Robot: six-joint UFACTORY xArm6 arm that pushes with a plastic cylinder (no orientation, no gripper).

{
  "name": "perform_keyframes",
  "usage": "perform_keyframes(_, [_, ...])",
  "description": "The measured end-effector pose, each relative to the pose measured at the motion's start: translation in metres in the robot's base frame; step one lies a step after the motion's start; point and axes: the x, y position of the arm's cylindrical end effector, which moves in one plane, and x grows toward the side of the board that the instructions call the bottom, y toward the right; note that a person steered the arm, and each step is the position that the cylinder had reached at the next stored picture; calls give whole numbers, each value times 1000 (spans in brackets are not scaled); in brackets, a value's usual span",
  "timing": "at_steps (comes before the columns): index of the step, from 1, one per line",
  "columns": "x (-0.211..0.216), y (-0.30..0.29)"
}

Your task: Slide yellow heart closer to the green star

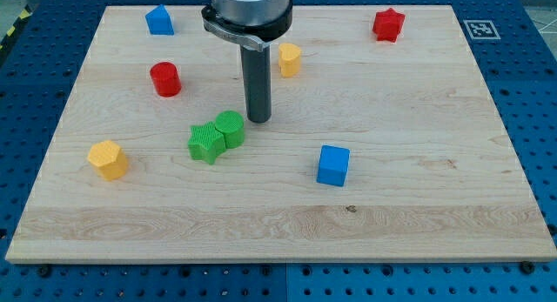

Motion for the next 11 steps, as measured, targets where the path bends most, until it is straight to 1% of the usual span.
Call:
perform_keyframes(1, [0,-4])
perform_keyframes(2, [-3,-31])
perform_keyframes(3, [-10,-40])
perform_keyframes(5, [-56,-8])
perform_keyframes(6, [-71,8])
perform_keyframes(7, [-70,47])
perform_keyframes(8, [-93,60])
perform_keyframes(10, [-173,70])
perform_keyframes(11, [-186,27])
